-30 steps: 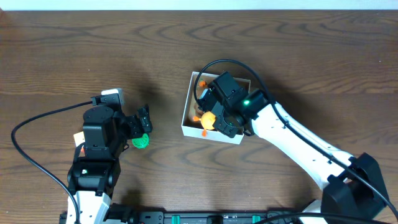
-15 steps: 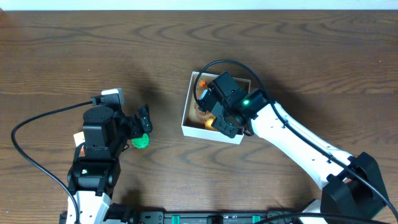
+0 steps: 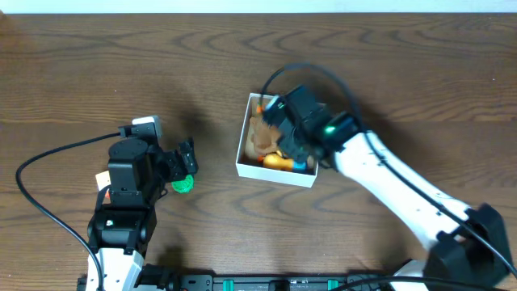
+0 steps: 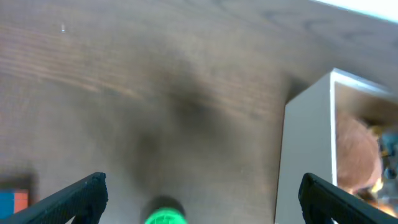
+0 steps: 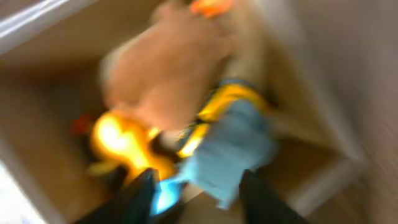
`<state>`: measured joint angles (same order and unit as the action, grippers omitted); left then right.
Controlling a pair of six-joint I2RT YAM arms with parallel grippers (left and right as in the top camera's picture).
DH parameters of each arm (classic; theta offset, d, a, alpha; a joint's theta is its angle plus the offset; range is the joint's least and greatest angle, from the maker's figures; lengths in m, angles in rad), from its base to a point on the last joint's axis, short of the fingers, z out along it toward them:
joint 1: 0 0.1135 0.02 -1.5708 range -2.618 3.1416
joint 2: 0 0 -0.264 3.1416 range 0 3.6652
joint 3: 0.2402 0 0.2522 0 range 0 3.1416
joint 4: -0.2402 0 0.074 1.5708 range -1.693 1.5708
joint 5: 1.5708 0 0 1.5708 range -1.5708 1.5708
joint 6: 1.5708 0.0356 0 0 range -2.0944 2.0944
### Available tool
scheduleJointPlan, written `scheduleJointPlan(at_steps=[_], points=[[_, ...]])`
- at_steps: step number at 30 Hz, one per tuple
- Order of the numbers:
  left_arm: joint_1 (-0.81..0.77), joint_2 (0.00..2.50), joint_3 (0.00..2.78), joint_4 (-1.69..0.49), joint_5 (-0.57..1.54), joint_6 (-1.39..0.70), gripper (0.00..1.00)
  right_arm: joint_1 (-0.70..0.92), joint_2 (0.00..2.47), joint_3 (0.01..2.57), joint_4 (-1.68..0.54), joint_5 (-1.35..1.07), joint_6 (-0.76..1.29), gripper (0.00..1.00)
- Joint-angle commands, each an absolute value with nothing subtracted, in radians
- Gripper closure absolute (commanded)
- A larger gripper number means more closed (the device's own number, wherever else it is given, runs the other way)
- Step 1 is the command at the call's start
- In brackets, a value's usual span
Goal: Pack container
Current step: 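Lower the duck into the box and release, then withdraw right arm, then reach the left gripper to the colored cube and grasp it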
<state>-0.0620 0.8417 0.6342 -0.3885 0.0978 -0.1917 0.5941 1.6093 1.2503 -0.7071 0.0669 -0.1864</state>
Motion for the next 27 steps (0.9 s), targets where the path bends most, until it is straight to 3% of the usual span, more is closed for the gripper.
scheduleJointPlan(at_steps=[1,3,7,11,19,27], points=[[-0.062,0.842,0.696,-0.480,0.093,-0.224,0.02,0.461,1.504,1.262,-0.697,0.097,0.089,0.39],[-0.062,0.844,0.731,-0.551,0.079,-0.245,0.02,0.378,1.488,1.262,-0.712,0.047,0.142,0.35],[-0.038,0.849,0.830,-0.716,-0.081,-0.324,0.02,0.206,1.494,1.262,-0.791,-0.045,0.146,0.13],[0.086,0.869,0.929,-0.852,-0.110,-0.444,0.02,0.085,1.514,1.261,-0.843,-0.045,0.144,0.06],[0.373,1.017,0.953,-0.983,-0.098,-0.482,0.02,0.006,1.538,1.261,-0.857,-0.047,0.139,0.05],[0.484,1.272,0.953,-0.917,-0.094,-0.418,0.02,0.008,1.538,1.261,-0.886,-0.072,0.115,0.04]])
